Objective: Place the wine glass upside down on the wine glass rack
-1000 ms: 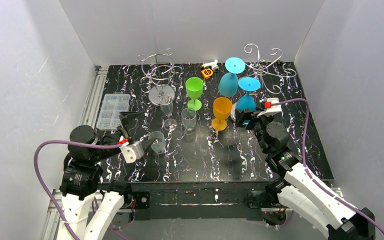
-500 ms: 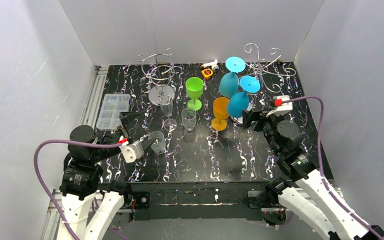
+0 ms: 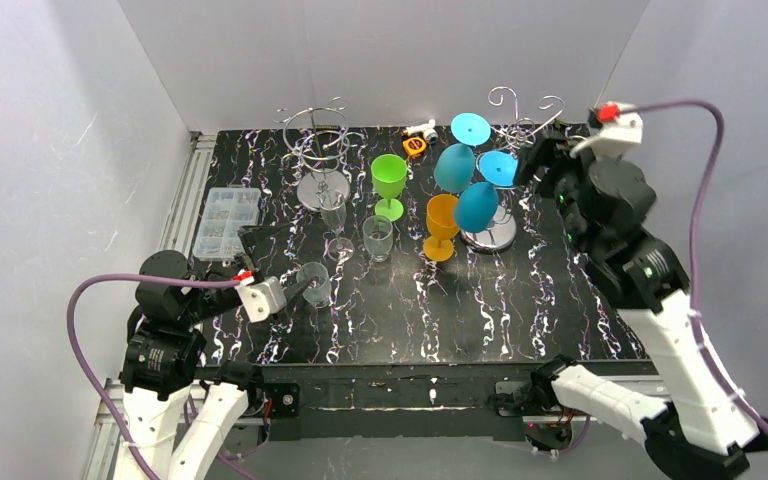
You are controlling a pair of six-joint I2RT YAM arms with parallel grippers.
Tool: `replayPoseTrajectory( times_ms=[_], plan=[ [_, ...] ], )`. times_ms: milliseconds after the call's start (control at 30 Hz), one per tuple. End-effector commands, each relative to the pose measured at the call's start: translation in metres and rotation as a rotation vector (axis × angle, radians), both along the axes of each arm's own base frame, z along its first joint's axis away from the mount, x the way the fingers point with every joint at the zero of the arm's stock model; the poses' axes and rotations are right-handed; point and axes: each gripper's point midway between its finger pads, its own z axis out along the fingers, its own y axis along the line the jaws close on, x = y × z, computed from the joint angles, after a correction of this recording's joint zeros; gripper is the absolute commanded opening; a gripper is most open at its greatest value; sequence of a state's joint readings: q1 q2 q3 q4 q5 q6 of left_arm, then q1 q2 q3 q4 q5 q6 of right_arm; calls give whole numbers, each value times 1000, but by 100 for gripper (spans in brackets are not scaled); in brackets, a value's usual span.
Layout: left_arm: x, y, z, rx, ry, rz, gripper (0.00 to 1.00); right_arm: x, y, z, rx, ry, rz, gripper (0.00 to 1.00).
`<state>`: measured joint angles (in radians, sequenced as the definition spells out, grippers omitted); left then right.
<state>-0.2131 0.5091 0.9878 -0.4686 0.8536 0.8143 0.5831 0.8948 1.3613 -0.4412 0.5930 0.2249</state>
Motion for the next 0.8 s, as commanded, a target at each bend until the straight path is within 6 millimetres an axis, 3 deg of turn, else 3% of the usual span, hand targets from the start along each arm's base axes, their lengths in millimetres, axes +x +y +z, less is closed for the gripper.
replayPoseTrajectory(
  times_ms=[0, 67, 167, 433, 633, 767],
  plan=[
    [-5, -2, 0, -14, 13, -14, 98, 30, -1, 20, -143, 32, -85, 81],
    [-5, -2, -1, -16, 21, -12, 98, 48, 10, 30, -196, 33, -74, 81],
    [-6, -1, -3, -11, 24, -13, 98, 73, 23, 27, -272, 69, -70, 80],
    [-8, -2, -10, -2, 36, -21, 98, 120, 29, 31, -346, 83, -88, 78],
    [-8, -1, -10, -1, 38, -20, 98, 158, 16, 32, -343, 89, -130, 71],
    [-8, -1, -10, 4, 41, -20, 98, 184, -12, 15, -326, 130, -199, 69]
  ],
)
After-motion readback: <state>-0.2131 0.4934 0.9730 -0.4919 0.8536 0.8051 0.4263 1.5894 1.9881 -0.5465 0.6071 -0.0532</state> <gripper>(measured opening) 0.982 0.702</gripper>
